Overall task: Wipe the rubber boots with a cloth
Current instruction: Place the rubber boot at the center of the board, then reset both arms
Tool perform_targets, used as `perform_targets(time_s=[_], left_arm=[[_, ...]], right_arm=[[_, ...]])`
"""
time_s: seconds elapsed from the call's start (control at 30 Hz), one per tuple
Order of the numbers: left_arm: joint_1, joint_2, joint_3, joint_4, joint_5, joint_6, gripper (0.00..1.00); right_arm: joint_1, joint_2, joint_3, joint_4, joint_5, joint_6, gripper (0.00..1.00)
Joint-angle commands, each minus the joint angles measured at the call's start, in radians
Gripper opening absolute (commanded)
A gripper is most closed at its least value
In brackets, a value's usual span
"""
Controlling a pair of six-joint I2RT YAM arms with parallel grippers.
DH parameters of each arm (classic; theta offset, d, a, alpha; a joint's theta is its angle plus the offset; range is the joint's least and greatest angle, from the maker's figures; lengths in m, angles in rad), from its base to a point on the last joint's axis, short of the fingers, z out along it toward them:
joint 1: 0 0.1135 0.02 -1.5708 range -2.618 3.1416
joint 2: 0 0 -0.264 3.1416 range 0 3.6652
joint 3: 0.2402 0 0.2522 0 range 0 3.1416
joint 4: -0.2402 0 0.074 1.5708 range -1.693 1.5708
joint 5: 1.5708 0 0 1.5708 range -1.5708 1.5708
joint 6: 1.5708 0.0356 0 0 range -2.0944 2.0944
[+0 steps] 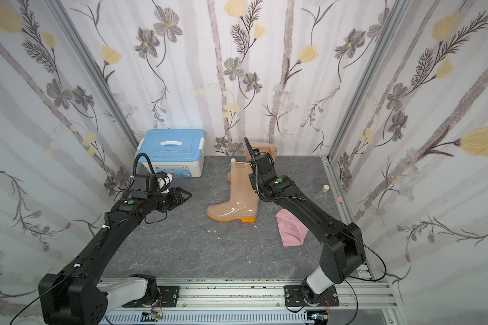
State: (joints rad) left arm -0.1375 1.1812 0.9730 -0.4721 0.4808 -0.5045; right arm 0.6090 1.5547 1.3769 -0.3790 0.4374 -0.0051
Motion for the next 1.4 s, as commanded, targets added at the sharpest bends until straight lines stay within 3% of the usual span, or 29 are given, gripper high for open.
perform_targets(time_s=[0.0, 0.33, 0.4, 0.53, 0.67, 0.8, 0.97, 1.07, 1.13, 1.23, 1.37], left_arm=[[0.018, -0.011, -0.011, 0.031, -0.021, 0.009, 0.55], [0.033, -0.005, -0.021, 0.042, -0.027, 0.005, 0.55], [0.035, -0.004, -0.023, 0.042, -0.032, 0.006, 0.55], [0.042, -0.006, -0.036, 0.045, -0.037, 0.009, 0.55], [0.047, -0.013, -0.042, 0.047, -0.049, 0.005, 0.55], [0.052, -0.036, -0.052, 0.056, -0.086, 0.001, 0.58], [0.053, -0.078, -0.108, 0.099, -0.148, -0.002, 0.74], [0.053, -0.083, -0.140, 0.123, -0.177, -0.009, 0.81], [0.053, -0.077, -0.148, 0.126, -0.188, -0.011, 0.92], [0.053, -0.078, -0.157, 0.121, -0.220, -0.006, 1.00], [0.053, -0.081, -0.164, 0.108, -0.289, -0.007, 1.00]], right_arm=[[-0.003, -0.041, -0.030, 0.175, 0.030, -0.143, 0.00], [-0.004, -0.105, -0.112, 0.208, -0.030, -0.111, 0.02], [-0.004, -0.113, -0.137, 0.180, -0.035, -0.088, 0.33], [-0.001, -0.172, -0.224, 0.143, -0.071, -0.058, 0.77], [-0.001, -0.268, -0.255, 0.070, -0.038, -0.041, 0.97], [-0.008, -0.434, -0.270, 0.006, 0.005, -0.035, 1.00], [-0.054, -0.612, -0.334, -0.052, 0.028, 0.010, 1.00], [-0.099, -0.643, -0.425, -0.064, 0.017, 0.020, 1.00], [-0.130, -0.642, -0.503, -0.046, 0.010, 0.013, 1.00], [-0.174, -0.653, -0.624, 0.070, -0.001, -0.012, 1.00], [-0.277, -0.653, -0.792, 0.315, -0.105, -0.036, 1.00]])
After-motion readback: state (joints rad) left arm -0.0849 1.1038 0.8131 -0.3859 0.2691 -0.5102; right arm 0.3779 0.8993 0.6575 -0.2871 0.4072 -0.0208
